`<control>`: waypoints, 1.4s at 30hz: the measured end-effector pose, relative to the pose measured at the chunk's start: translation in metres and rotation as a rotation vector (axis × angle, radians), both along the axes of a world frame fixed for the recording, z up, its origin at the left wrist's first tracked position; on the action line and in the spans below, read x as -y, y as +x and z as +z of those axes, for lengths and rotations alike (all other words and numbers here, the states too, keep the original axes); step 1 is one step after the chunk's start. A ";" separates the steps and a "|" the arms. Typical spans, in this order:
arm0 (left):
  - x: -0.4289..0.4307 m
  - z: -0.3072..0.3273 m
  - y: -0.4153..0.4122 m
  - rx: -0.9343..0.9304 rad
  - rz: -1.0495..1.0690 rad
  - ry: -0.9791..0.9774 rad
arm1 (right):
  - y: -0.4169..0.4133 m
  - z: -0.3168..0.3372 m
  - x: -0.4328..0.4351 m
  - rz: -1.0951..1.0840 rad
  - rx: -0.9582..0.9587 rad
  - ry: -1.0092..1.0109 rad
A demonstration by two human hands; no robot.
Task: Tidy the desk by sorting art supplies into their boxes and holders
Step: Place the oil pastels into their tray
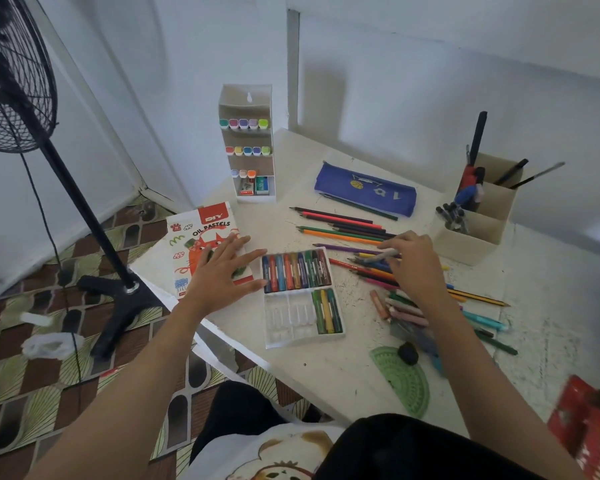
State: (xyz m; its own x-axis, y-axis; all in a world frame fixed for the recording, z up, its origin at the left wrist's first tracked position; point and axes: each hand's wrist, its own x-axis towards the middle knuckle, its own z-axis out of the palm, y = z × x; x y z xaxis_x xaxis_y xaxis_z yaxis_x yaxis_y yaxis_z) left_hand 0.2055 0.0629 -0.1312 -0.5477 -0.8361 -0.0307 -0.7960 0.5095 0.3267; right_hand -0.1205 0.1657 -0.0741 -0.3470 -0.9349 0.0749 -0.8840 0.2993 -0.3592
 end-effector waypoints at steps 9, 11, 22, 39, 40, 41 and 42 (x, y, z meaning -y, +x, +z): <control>-0.001 0.001 0.000 -0.020 0.002 -0.010 | 0.006 -0.017 0.005 0.013 -0.163 0.006; -0.001 0.000 0.000 -0.016 0.000 -0.012 | 0.010 -0.017 -0.001 0.029 -0.135 -0.117; -0.002 0.002 -0.002 0.033 -0.008 -0.036 | 0.080 0.010 -0.033 -0.029 0.612 0.020; 0.001 -0.002 -0.002 0.057 -0.072 -0.127 | 0.152 -0.056 -0.061 -0.088 0.283 -0.294; 0.001 -0.004 -0.001 0.043 -0.075 -0.128 | 0.152 -0.057 -0.062 -0.103 0.314 -0.354; 0.002 -0.004 -0.001 0.033 -0.080 -0.130 | 0.153 -0.057 -0.063 -0.117 0.332 -0.403; 0.002 -0.005 0.000 0.025 -0.085 -0.135 | 0.152 -0.057 -0.064 -0.132 0.336 -0.433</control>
